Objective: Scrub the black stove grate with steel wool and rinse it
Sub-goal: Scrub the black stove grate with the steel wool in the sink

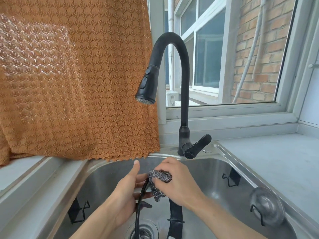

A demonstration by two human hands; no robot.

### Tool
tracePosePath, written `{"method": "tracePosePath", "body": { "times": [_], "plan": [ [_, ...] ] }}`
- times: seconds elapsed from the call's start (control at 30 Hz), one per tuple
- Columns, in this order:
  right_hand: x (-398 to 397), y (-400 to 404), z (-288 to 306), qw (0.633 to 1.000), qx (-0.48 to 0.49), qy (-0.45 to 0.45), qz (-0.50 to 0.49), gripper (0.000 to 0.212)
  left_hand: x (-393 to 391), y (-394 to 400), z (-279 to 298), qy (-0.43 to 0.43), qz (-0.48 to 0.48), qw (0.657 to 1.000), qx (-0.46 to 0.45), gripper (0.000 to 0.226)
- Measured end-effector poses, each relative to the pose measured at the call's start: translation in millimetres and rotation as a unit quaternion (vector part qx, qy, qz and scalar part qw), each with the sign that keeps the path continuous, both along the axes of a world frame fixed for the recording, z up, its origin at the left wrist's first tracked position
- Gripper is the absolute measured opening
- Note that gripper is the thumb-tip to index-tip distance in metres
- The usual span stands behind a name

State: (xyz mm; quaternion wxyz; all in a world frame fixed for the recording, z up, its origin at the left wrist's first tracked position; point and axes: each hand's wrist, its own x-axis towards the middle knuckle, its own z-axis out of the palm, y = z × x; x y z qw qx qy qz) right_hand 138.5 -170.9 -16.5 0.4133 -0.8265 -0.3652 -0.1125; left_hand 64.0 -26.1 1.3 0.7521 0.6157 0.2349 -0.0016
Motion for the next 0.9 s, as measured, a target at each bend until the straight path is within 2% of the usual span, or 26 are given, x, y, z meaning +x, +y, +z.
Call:
{"method": "tracePosePath", "body": {
  "times": [0.2, 0.37, 0.5, 0.6, 0.67, 0.8, 0.9],
  "plan": [
    [-12, 5, 0, 0.986, -0.056, -0.052, 0.145, 0.020, -2, 7, 2, -0.014, -0.026, 0.998, -0.049, 0.095],
    [-9, 3, -1, 0.983, -0.045, -0.062, 0.167, 0.022, -2, 8, 2, -0.021, -0.020, 0.999, -0.045, 0.098],
    [-3, 3, -4, 0.994, -0.019, -0.072, 0.076, 0.019, 0, 9, 0, -0.022, -0.037, 0.999, -0.006, 0.094],
    [8, 0, -7, 0.999, -0.017, -0.040, -0.012, 0.020, 0, 7, 2, -0.022, -0.041, 0.999, 0.018, 0.087],
    [16, -2, -10, 0.997, -0.007, -0.005, -0.072, 0.020, 0, 4, 3, -0.021, -0.035, 0.999, 0.032, 0.077],
    [27, -1, -19, 0.978, -0.025, 0.119, -0.170, 0.020, -1, -3, 3, -0.031, -0.014, 0.997, 0.070, 0.029],
    [27, 0, -20, 0.960, -0.020, 0.205, -0.188, 0.025, 0, -4, 1, -0.054, -0.014, 0.995, 0.080, 0.040]
  ]
}}
